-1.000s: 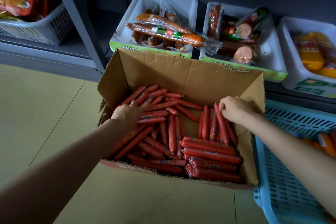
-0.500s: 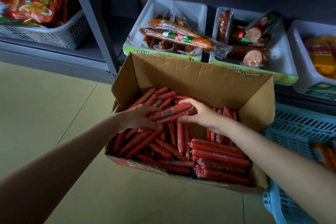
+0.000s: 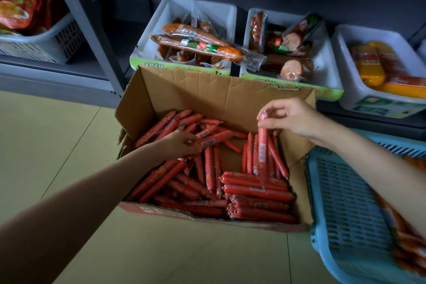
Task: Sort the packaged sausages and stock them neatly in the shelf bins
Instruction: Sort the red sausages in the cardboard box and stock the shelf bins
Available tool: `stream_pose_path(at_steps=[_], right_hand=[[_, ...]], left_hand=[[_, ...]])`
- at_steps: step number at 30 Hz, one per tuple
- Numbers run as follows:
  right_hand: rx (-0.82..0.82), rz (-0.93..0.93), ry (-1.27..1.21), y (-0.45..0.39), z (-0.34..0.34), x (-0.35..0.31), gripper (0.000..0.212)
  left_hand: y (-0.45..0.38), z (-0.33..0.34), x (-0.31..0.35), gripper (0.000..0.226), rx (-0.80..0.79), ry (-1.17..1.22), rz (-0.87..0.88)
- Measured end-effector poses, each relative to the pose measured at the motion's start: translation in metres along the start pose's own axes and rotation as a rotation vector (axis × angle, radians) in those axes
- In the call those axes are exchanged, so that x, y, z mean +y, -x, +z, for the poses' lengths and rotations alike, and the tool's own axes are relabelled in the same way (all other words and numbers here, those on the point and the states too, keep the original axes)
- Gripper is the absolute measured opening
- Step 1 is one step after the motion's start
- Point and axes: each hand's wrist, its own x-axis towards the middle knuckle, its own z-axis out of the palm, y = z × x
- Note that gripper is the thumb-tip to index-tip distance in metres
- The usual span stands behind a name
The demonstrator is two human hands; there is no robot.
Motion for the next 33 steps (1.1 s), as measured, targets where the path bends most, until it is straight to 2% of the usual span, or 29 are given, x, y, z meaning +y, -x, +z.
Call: stream_pose_path(at_steps=[2, 5, 10, 15, 18, 20, 23, 25, 28, 33], right_hand=[[-0.091, -0.003, 0.324, 0.000, 0.003, 0.008, 0.015], [-0.027, 0.003, 0.687, -0.006, 0.008, 0.020, 0.013], [0.315, 0.163, 0.568, -0.030, 0.004, 0.047, 0.011], [0.332, 0.420, 0.692, -0.047, 0.022, 0.091, 0.020], [0.308, 0.348, 0.800, -0.048, 0.023, 0.087, 0.028], [0.206, 0.209, 0.704, -0.043, 0.022, 0.072, 0.031], [-0.260, 0.077, 0.457, -0.020, 0.030, 0.039, 0.033], [-0.465, 0.057, 0.510, -0.007, 0.037, 0.031, 0.034], [-0.523, 0.101, 0.691, 0.004, 0.035, 0.031, 0.034], [-0.662, 0.326, 0.867, 0.030, 0.022, 0.032, 0.038]], left_hand=[[0.000, 0.003, -0.006, 0.019, -0.018, -0.068, -0.015], [0.001, 0.003, -0.009, 0.023, -0.033, -0.132, -0.015], [-0.001, 0.003, -0.013, 0.026, 0.010, -0.101, -0.040], [-0.001, 0.006, -0.018, 0.023, -0.044, -0.134, -0.044], [0.000, 0.008, -0.015, 0.024, -0.079, -0.110, -0.030], [0.003, 0.010, -0.008, 0.030, -0.140, -0.063, -0.028], [0.004, 0.021, 0.008, 0.039, -0.241, -0.108, 0.023], [0.005, 0.031, 0.021, 0.042, -0.271, -0.145, 0.089], [0.004, 0.045, 0.037, 0.040, -0.301, -0.101, 0.159], [0.000, 0.054, 0.039, 0.028, -0.406, -0.079, 0.112]])
